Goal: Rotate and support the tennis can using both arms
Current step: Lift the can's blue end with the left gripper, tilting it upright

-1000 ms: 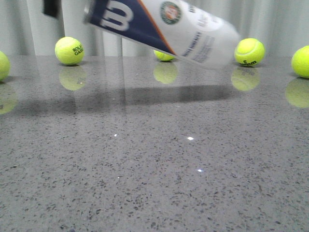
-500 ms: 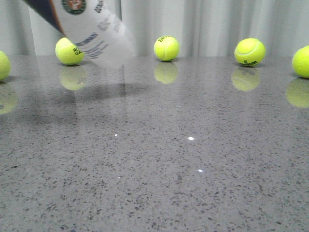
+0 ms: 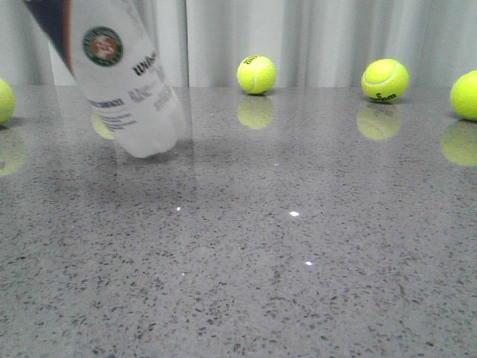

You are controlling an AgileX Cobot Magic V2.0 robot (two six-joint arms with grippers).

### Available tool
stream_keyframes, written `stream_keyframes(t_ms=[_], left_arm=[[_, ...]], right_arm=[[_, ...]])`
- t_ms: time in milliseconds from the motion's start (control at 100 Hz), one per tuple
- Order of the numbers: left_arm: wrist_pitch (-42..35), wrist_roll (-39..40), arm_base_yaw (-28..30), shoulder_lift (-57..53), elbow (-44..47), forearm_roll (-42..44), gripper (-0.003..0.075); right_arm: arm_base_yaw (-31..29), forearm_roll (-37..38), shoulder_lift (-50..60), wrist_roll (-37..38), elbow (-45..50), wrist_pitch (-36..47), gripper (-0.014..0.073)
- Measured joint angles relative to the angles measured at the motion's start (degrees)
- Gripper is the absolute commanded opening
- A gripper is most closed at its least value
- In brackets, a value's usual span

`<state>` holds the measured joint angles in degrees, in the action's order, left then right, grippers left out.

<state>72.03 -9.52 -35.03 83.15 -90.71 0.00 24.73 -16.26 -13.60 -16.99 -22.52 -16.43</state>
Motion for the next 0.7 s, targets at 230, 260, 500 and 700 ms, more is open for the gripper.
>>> stream_keyframes(t_ms=[230,260,500,700], left_arm=[[-0.52,0.0,-0.56,5.56,-4.99,0.31,-0.0013],[-0.52,-0.1,-0.56,6.09,-5.55,0.3,-0.0001],[-0.29,-0.1,-0.6,9.09,-8.85,-0.53,0.0365],[-2.88,-0.1,-0.6,9.21,-10.64,0.0,0.0482]], right_arm=[[0.0,-0.03,0.0,0.0,0.0,0.0,-0.0061],[0.0,-0.03,0.0,0.0,0.0,0.0,-0.0061],[0.0,-0.03,0.0,0.0,0.0,0.0,-0.0061],[0.0,-0.03,0.0,0.0,0.0,0.0,-0.0061]])
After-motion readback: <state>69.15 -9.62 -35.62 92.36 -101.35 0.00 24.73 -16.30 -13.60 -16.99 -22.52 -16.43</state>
